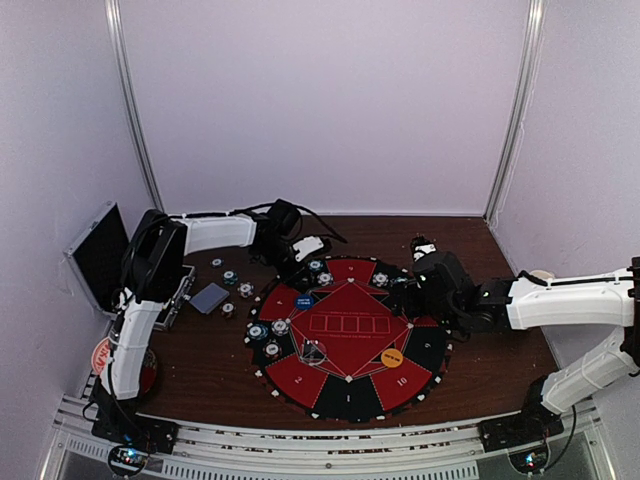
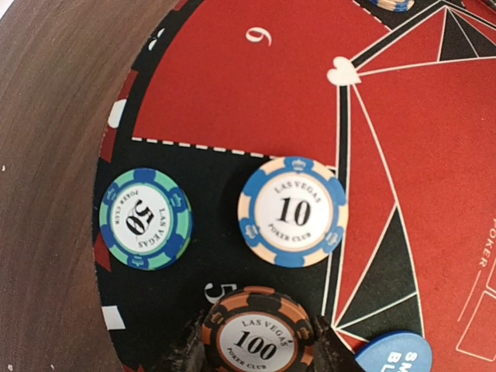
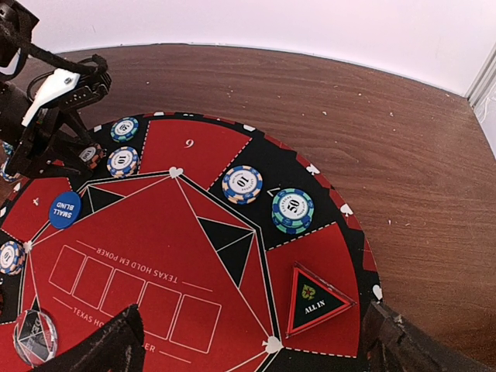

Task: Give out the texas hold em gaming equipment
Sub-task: Place the poker chip in the small blind area.

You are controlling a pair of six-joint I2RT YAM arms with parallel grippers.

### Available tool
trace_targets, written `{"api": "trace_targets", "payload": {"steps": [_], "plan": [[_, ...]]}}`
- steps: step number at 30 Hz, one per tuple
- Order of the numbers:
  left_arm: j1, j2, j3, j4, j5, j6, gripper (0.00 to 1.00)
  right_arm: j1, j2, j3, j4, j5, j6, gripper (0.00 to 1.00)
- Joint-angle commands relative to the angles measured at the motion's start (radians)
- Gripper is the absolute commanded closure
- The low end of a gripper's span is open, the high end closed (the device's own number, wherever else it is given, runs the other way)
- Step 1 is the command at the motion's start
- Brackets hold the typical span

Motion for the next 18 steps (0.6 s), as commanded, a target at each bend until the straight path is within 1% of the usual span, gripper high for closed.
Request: {"api": "trace_targets", "payload": {"steps": [1,7,11,14,18], "plan": [[0.0,0.027,0.041,0.013,-0.001,-0.013,0.76,0.008,0.006,0.014,-0.001,0.012,-0.009,0.0],[-0.005,0.033,0.036,0.028,-0.052,-0.006,0.74,0.009,0.004,0.014,-0.001,0.012,-0.009,0.0],[-0.005,0.035,0.038,0.032,-0.062,0.002,0.7,0.01,0.004,0.014,-0.003,0.01,-0.009,0.0],[-0.007,0.032,0.037,0.03,-0.062,0.004,0.61,0.01,0.003,0.014,-0.003,0.01,-0.009,0.0],[-0.007,0.024,0.033,0.03,-0.073,0.005,0.44,0.009,0.002,0.014,-0.003,0.01,-0.009,0.0]]}}
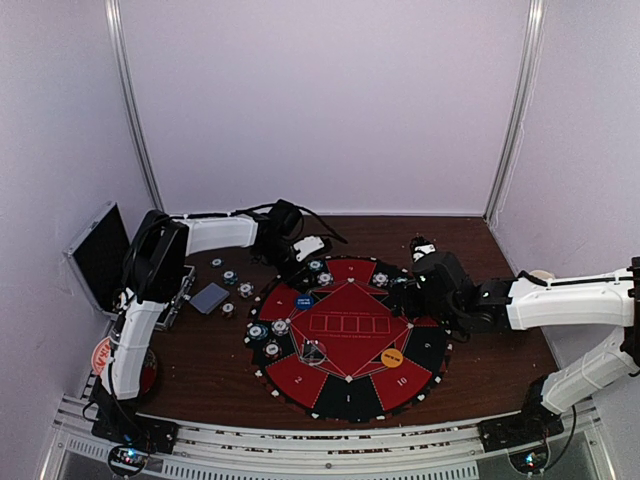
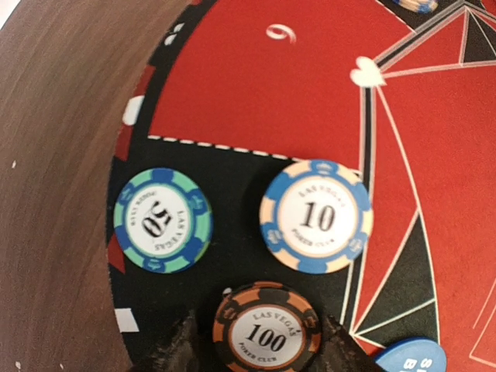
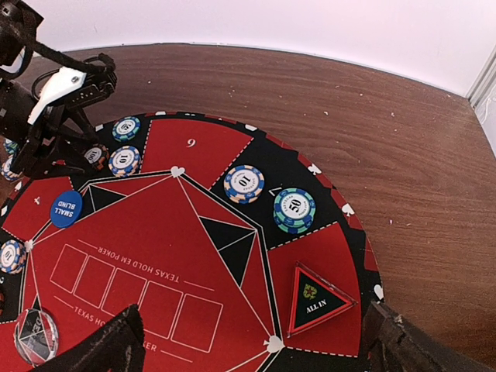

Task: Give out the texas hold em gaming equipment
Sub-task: Place the poker chip in the small blind area, then pick up the pile of poker chips from the pile of poker chips.

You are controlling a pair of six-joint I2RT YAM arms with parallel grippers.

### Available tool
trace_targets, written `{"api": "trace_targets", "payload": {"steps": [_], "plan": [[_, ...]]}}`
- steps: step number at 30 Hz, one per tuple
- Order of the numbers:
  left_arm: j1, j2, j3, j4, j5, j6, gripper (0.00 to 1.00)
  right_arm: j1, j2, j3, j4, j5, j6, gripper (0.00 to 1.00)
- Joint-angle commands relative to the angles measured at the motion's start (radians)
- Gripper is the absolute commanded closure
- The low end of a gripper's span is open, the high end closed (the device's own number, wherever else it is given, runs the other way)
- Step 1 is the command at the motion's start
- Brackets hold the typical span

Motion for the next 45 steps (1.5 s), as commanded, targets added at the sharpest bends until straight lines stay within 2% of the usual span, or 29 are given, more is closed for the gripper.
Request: {"api": "trace_targets", "payload": {"steps": [1,5,13,19,28,33,37,45], "plan": [[-0.003,0.004,0.016,0.025,-0.038,0.006,0.4,0.006,0.003,0.014,-0.003,0.01,-0.009,0.0],[-0.003,-0.032,0.0,0.025,-0.059,0.007,0.27,0.005,0.0,0.013,-0.004,0.011,-0.008,0.0],[0.011,-0.187,-0.067,0.006,-0.077,0.016,0.17,0.005,-0.011,0.012,-0.006,0.009,-0.009,0.0],[0.067,-0.372,-0.237,-0.007,-0.096,0.04,0.03,0.006,-0.012,0.01,-0.002,0.006,-0.011,0.0],[0.169,-0.599,-0.581,0.021,-0.019,0.097,0.02,0.007,0.01,0.015,-0.002,0.008,-0.01,0.0],[0.207,-0.659,-0.717,0.034,-0.009,0.138,0.02,0.007,0.009,0.015,-0.002,0.005,-0.009,0.0],[0.217,-0.657,-0.775,0.047,-0.012,0.153,0.04,0.008,0.006,0.014,-0.002,0.004,-0.009,0.0],[0.231,-0.621,-0.797,0.06,-0.021,0.159,0.1,0.008,0.004,0.014,-0.003,0.002,-0.009,0.0]]}}
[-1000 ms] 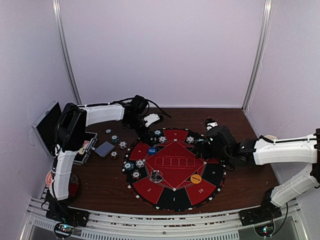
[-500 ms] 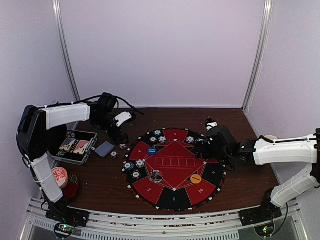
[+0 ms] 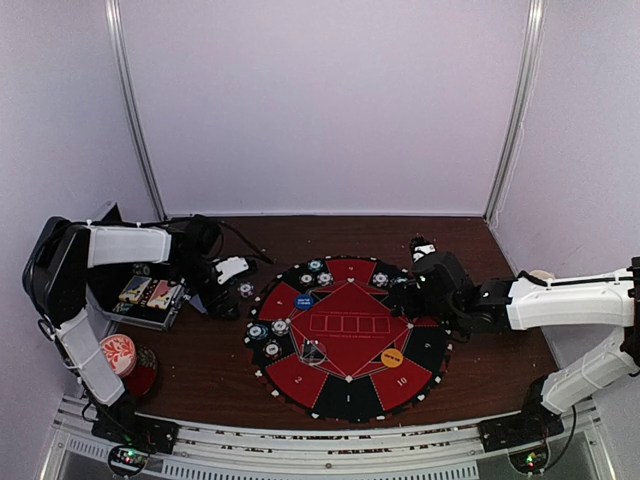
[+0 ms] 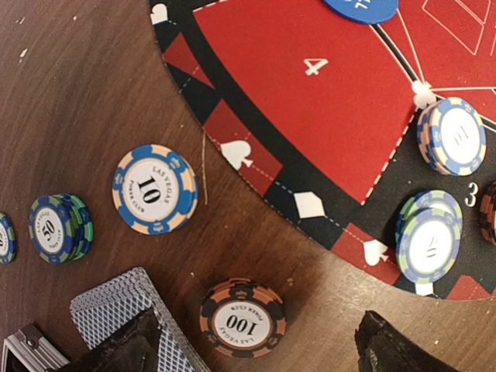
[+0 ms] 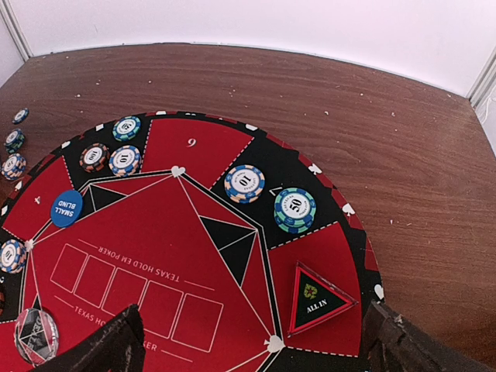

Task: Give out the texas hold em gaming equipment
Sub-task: Pick up the pile of poker chips from the pile of poker chips.

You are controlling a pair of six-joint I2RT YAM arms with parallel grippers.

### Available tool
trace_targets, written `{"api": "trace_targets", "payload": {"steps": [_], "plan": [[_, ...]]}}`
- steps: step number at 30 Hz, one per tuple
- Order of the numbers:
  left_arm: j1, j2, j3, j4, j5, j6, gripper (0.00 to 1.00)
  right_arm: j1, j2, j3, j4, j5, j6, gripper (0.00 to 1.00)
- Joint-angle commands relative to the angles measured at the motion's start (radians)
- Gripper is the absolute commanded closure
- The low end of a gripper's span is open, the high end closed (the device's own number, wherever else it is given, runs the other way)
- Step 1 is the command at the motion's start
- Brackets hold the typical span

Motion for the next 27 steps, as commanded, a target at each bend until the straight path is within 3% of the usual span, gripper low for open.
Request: {"api": "trace_targets", "payload": {"steps": [1,13,27], "plan": [[0.014,0.016,-0.01,0.049,0.005,0.018,0.1,0.007,0.004,0.014,-0.003,0.003,-0.009,0.0],[0.015,0.064,-0.01,0.053,-0.002,0.022,0.16,0.008,0.008,0.014,-0.003,0.002,-0.009,0.0],[0.016,0.08,-0.025,0.059,-0.026,0.021,0.3,0.01,0.01,0.014,-0.002,0.002,-0.01,0.0]]}}
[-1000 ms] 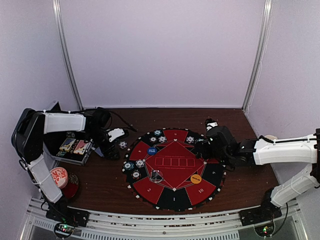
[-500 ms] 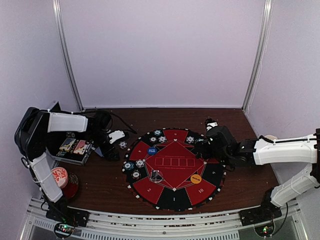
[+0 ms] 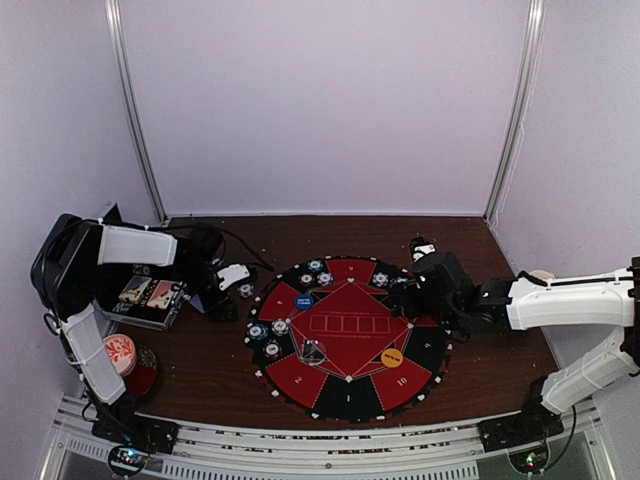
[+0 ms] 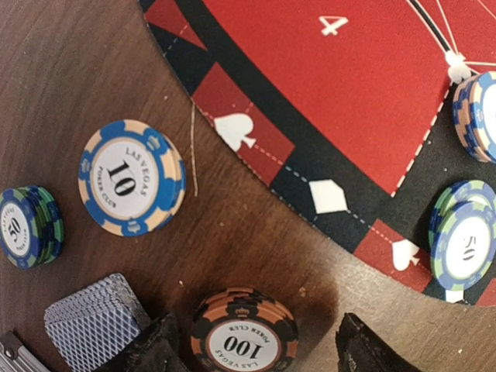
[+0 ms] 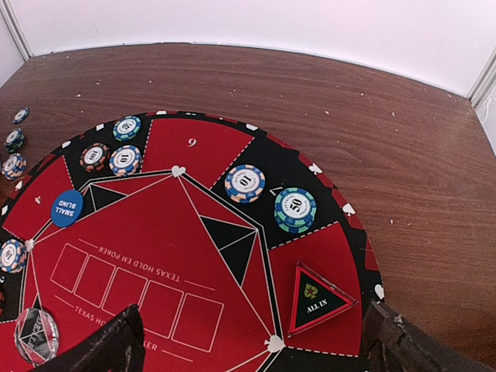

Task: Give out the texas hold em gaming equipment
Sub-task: Pick up the pile of poker chips from the pile of poker chips.

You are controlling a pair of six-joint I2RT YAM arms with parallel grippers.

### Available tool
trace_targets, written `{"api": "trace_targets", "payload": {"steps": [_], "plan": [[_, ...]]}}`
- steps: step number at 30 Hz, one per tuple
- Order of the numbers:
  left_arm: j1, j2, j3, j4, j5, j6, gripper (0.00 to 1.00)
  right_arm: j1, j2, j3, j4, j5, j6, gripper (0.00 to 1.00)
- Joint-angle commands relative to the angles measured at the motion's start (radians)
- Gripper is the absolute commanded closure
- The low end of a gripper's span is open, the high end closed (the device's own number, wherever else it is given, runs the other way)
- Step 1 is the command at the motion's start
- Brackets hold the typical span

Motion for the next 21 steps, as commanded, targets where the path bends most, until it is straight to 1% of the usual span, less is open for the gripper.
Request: {"api": "trace_targets", "payload": {"steps": [1,4,9,18,21], "plan": [[0.009,0.017,-0.008,0.02,-0.009,0.009,0.31,0.009,0.008,0.015,-0.002,0.003,-0.011,0.0],[0.009,0.017,-0.01,0.02,-0.012,0.008,0.35,0.009,0.009,0.015,-0.003,0.003,-0.011,0.0],[0.009,0.015,-0.016,0.019,-0.018,0.008,0.45,0.01,0.009,0.015,-0.002,0.003,-0.011,0.0],[0.009,0.017,-0.017,0.016,-0.027,0.01,0.48,0.009,0.009,0.014,-0.003,0.003,-0.011,0.0],[0.01,0.02,-0.015,0.015,-0.03,0.011,0.52,0.01,0.01,0.015,-0.002,0.003,-0.011,0.0]]}}
